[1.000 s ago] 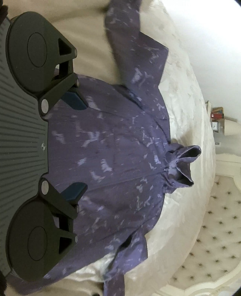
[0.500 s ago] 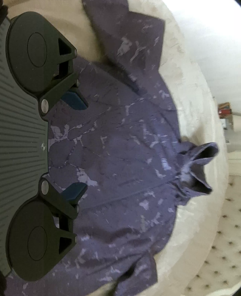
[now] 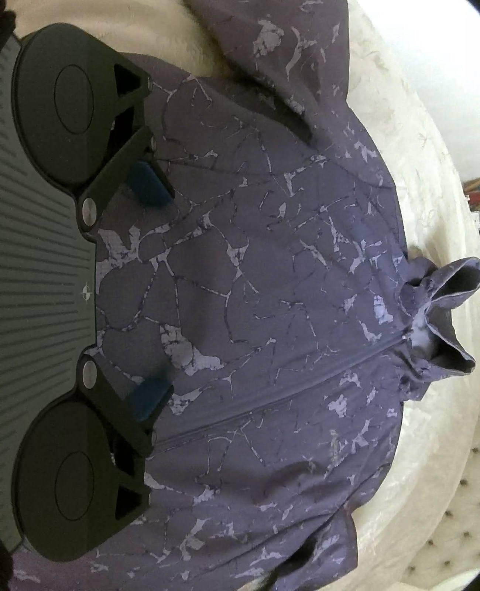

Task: Fold large clothes
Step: 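Reach the right tool to the nearest sleeve cuff and close on it, then carry the sleeve across the jacket body with the right tool and open it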

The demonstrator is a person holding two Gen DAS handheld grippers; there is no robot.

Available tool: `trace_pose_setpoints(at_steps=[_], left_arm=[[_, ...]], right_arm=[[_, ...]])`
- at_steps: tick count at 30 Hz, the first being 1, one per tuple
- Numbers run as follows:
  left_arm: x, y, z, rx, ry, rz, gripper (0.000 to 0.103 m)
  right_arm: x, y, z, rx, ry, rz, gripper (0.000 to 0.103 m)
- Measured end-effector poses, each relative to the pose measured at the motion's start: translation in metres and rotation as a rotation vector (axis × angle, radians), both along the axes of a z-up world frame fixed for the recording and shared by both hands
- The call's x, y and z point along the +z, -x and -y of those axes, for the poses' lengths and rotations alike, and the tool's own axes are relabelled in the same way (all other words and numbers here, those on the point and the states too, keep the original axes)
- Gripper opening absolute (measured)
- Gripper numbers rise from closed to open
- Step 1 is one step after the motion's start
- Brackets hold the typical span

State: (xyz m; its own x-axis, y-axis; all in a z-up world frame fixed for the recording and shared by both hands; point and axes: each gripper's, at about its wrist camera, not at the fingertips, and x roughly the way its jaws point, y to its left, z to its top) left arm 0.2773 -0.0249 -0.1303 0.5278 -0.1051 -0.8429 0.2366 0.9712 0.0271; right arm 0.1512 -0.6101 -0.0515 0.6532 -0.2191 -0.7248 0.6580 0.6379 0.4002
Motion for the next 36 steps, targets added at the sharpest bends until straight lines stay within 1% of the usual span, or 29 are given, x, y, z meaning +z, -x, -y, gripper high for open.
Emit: trace_pose_setpoints(at_steps=[3, 7, 9, 10, 12, 15, 18, 21, 26, 30, 32, 33, 35, 36], left_arm=[[-0.001, 0.001, 0.001, -0.006, -0.004, 0.003, 0.103], [0.001, -0.001, -0.001, -0.006, 0.013, 0.010, 0.102], [0.005, 0.000, -0.004, -0.006, 0.028, 0.011, 0.101], [0.007, 0.001, -0.006, -0.005, 0.039, 0.011, 0.099], [0.015, 0.002, -0.016, 0.009, 0.078, 0.008, 0.091], [0.027, 0.004, -0.034, 0.041, 0.119, 0.025, 0.091], [0.042, 0.008, -0.054, 0.071, 0.130, 0.063, 0.091], [0.052, 0.010, -0.073, 0.095, 0.136, 0.088, 0.091], [0.065, 0.016, -0.105, 0.145, 0.145, 0.123, 0.091], [0.066, 0.017, -0.123, 0.180, 0.147, 0.127, 0.091], [0.065, 0.018, -0.129, 0.191, 0.142, 0.125, 0.091], [0.064, 0.018, -0.131, 0.196, 0.141, 0.125, 0.091], [0.063, 0.019, -0.136, 0.203, 0.145, 0.125, 0.091], [0.062, 0.018, -0.137, 0.206, 0.147, 0.124, 0.091]], right_arm=[[0.029, -0.012, -0.015, 0.032, 0.019, 0.048, 0.024], [0.074, -0.043, -0.052, 0.138, 0.070, 0.116, 0.021], [0.096, -0.064, -0.078, 0.213, 0.101, 0.144, 0.021], [0.106, -0.074, -0.092, 0.250, 0.111, 0.162, 0.021], [0.125, -0.095, -0.124, 0.327, 0.123, 0.203, 0.021], [0.143, -0.127, -0.176, 0.449, 0.125, 0.257, 0.021], [0.151, -0.155, -0.232, 0.571, 0.119, 0.304, 0.021], [0.147, -0.180, -0.285, 0.677, 0.111, 0.338, 0.021], [0.125, -0.213, -0.368, 0.834, 0.083, 0.344, 0.021], [0.096, -0.232, -0.425, 0.949, 0.126, 0.304, 0.021], [0.076, -0.235, -0.447, 0.993, 0.134, 0.274, 0.021], [0.068, -0.230, -0.458, 1.007, 0.137, 0.260, 0.021], [0.050, -0.228, -0.476, 1.033, 0.143, 0.225, 0.023], [0.040, -0.226, -0.483, 1.045, 0.147, 0.211, 0.029]])
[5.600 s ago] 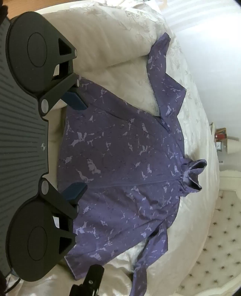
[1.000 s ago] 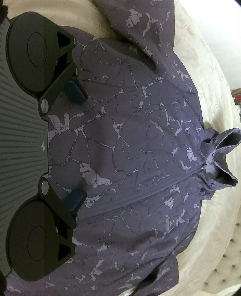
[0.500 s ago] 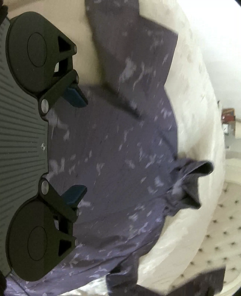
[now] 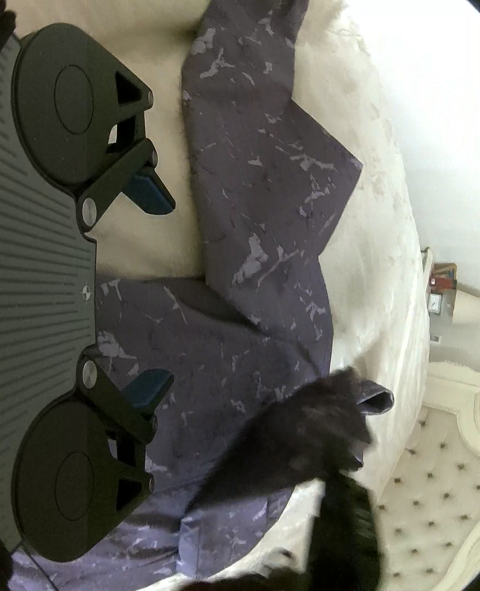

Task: Fold large clothes
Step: 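Carry the sleeve across the jacket body with the right tool and open it, then move the left tool over to the other sleeve cuff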

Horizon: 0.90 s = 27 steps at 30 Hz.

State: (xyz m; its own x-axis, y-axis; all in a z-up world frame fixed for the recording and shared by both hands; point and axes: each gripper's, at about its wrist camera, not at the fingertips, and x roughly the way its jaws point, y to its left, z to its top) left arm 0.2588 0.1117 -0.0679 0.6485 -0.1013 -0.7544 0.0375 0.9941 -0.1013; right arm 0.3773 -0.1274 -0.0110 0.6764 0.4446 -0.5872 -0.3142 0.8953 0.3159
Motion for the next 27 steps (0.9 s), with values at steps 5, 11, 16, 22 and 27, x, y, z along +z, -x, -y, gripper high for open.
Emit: trace_pose_setpoints(at_steps=[5, 11, 16, 22, 27], left_arm=[[0.002, -0.001, 0.003, -0.009, -0.006, 0.011, 0.091], [0.016, -0.012, 0.022, -0.045, -0.013, 0.072, 0.091], [0.020, -0.031, 0.053, -0.093, -0.025, 0.119, 0.091], [-0.006, -0.059, 0.087, -0.122, -0.072, 0.127, 0.091], [-0.051, -0.082, 0.091, -0.090, -0.156, 0.015, 0.092]], right_arm=[[-0.025, 0.018, -0.010, 0.075, -0.028, -0.040, 0.070], [-0.018, 0.035, 0.043, 0.018, -0.066, -0.034, 0.072], [-0.025, 0.045, 0.107, -0.098, -0.057, -0.062, 0.072], [-0.058, 0.061, 0.185, -0.265, -0.028, -0.149, 0.072], [-0.089, 0.078, 0.230, -0.376, 0.011, -0.236, 0.065]])
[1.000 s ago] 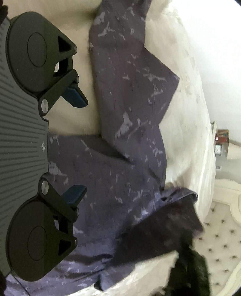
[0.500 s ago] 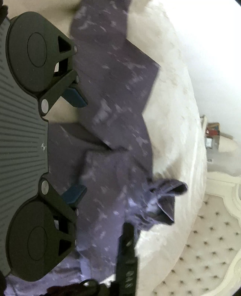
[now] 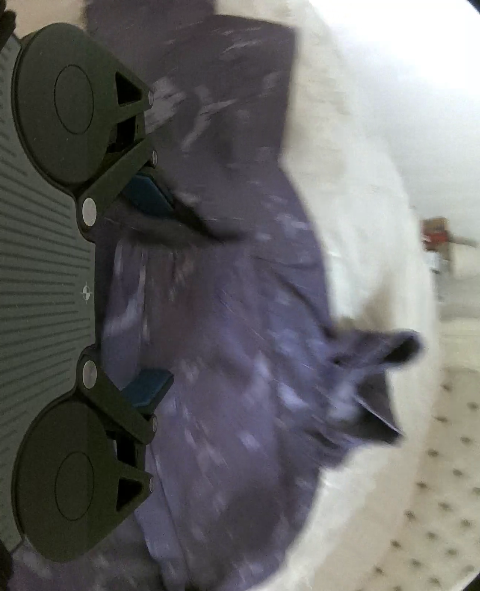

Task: Fold large clothes
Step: 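Move the left tool over to the other sleeve cuff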

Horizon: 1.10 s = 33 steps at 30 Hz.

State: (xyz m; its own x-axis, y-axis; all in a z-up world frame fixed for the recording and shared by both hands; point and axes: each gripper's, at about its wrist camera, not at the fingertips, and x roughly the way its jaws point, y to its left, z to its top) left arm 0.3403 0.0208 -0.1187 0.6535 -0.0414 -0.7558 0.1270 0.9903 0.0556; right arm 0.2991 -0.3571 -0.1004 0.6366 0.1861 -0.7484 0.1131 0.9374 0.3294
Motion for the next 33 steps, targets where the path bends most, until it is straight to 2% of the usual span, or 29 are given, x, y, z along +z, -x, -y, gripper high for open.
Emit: trace_pose_setpoints(at_steps=[2, 4, 7, 11, 12, 15, 16, 18, 20, 25, 27, 29, 33], left_arm=[[-0.011, -0.001, -0.008, 0.010, 0.026, -0.004, 0.094], [-0.016, 0.003, -0.011, 0.006, 0.038, 0.016, 0.095], [-0.019, 0.006, -0.007, -0.006, 0.006, 0.031, 0.096], [-0.022, 0.005, -0.005, -0.004, 0.000, 0.042, 0.099], [-0.023, 0.007, -0.005, -0.004, 0.000, 0.052, 0.100], [-0.024, 0.010, -0.004, -0.003, -0.004, 0.077, 0.100], [-0.024, 0.011, -0.004, -0.003, -0.005, 0.083, 0.100], [-0.026, 0.012, -0.003, -0.001, -0.009, 0.092, 0.102], [-0.027, 0.013, -0.002, 0.000, -0.012, 0.101, 0.103], [-0.028, 0.013, -0.002, -0.002, -0.009, 0.111, 0.103], [-0.028, 0.014, -0.002, -0.002, -0.008, 0.112, 0.103], [-0.028, 0.014, -0.002, -0.002, -0.008, 0.111, 0.103], [-0.028, 0.014, -0.003, -0.002, -0.005, 0.112, 0.103]], right_arm=[[-0.003, 0.006, 0.005, 0.008, -0.013, -0.006, 0.065], [0.003, 0.007, 0.003, 0.038, 0.018, -0.026, 0.068], [0.019, 0.006, 0.008, 0.054, -0.016, 0.038, 0.069], [0.037, -0.013, 0.033, -0.031, -0.058, 0.110, 0.069], [0.037, -0.022, 0.040, -0.051, -0.075, 0.115, 0.067], [0.030, -0.049, 0.054, -0.098, -0.079, 0.100, 0.043], [0.027, -0.057, 0.056, -0.110, -0.077, 0.088, 0.040], [0.017, -0.074, 0.059, -0.126, -0.086, 0.066, 0.038], [0.009, -0.087, 0.059, -0.126, -0.081, 0.046, 0.031], [-0.013, -0.108, 0.044, -0.099, 0.116, -0.017, 0.025], [-0.017, -0.110, 0.045, -0.116, 0.118, -0.015, 0.025], [-0.014, -0.107, 0.049, -0.144, 0.077, -0.007, 0.034], [0.004, -0.080, 0.055, -0.158, 0.072, 0.055, 0.062]])
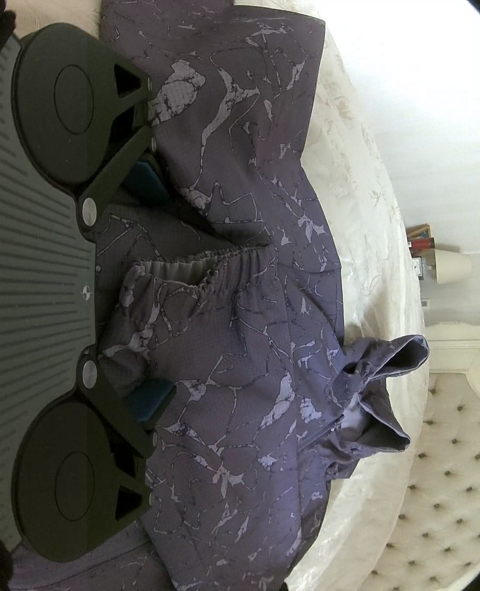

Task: Fold large clothes
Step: 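Move the left tool over to the other sleeve cuff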

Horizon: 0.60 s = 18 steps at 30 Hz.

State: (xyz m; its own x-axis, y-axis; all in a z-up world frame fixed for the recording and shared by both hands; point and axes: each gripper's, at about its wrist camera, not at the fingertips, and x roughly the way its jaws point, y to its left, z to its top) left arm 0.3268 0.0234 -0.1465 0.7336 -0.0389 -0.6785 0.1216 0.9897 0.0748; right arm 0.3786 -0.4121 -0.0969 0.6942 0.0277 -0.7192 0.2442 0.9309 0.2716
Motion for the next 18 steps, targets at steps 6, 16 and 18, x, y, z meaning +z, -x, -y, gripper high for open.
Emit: trace_pose_setpoints(at_steps=[6, 16, 18], left_arm=[[0.000, 0.000, 0.000, 0.001, -0.001, -0.001, 0.103], [0.006, 0.000, -0.003, 0.000, 0.027, -0.009, 0.103], [0.010, 0.002, -0.008, -0.018, 0.057, -0.022, 0.103]], right_arm=[[0.008, 0.051, -0.013, 0.066, 0.062, -0.037, 0.070], [0.016, 0.105, -0.014, 0.010, -0.002, -0.016, 0.086], [0.028, 0.117, -0.026, 0.024, -0.024, 0.022, 0.098]])
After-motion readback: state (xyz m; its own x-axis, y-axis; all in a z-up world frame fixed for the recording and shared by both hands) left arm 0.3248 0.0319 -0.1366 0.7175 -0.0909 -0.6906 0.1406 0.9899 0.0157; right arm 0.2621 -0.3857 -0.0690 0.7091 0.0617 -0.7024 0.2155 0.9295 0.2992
